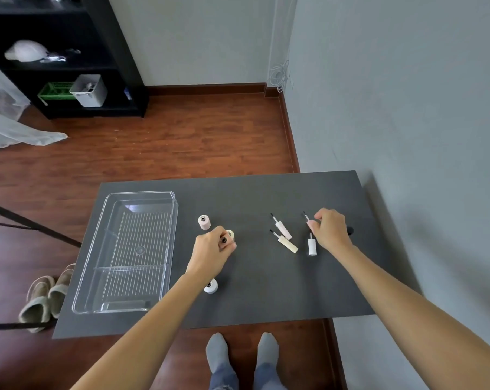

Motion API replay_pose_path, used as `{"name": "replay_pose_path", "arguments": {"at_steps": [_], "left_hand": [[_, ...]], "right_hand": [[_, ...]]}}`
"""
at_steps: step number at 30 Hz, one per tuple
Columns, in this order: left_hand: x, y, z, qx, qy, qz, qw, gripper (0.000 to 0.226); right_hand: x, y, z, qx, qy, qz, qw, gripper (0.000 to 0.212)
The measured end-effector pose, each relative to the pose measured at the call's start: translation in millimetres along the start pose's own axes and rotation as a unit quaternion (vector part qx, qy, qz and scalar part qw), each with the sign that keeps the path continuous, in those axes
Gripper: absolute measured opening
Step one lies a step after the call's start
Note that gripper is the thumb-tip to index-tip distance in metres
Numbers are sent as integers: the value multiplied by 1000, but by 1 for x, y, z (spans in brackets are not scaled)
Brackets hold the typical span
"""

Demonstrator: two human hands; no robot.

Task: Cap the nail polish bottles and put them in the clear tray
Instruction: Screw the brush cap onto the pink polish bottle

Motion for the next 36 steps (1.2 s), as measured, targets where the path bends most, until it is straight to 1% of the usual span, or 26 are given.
{"name": "replay_pose_path", "arguments": {"at_steps": [3,4,6,10,12,14,16,20,24,26,28,30,32,36], "left_hand": [[-1,0,1,-3,26,7,1000,17],[0,0,1,-3,33,10,999,18],[1,0,1,-4,42,16,999,20],[3,-1,5,-7,59,21,998,21],[4,-2,7,-8,63,19,998,19],[6,-4,12,-12,67,15,998,14],[10,-6,20,-22,73,13,997,11],[23,-11,40,-33,81,21,996,10],[39,-17,64,-48,106,36,993,10],[49,-19,77,-54,115,45,991,13],[60,-20,89,-60,133,59,988,17],[70,-21,103,-76,154,75,982,21],[78,-21,115,-91,175,81,977,21],[90,-21,137,-116,188,93,971,13]], "right_hand": [[-19,-12,11,-67,35,-28,997,42],[-23,-14,13,-82,35,-31,996,45],[-28,-19,15,-101,30,-33,994,45],[-32,-24,14,-107,49,-45,992,40],[-31,-26,14,-112,41,-43,992,38],[-25,-27,11,-108,18,-30,994,29],[-16,-28,-1,-78,-29,-11,996,17],[12,-24,-37,2,-116,9,993,17],[49,-13,-78,74,-198,24,977,15],[67,-7,-96,89,-263,30,960,15],[84,-1,-112,93,-346,26,933,17],[100,6,-128,110,-409,21,906,16],[119,14,-146,144,-422,33,895,12],[155,27,-183,211,-430,59,876,16]]}}
Point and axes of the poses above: each hand's wrist, its own y-axis away from the middle knuckle, its own x-axis out of the back of the hand, z = x × y, the point moved 9 cm from there along -y, towards the middle knuckle, and after that the axes turned 2 degrees about x, right-handed, at the moved point
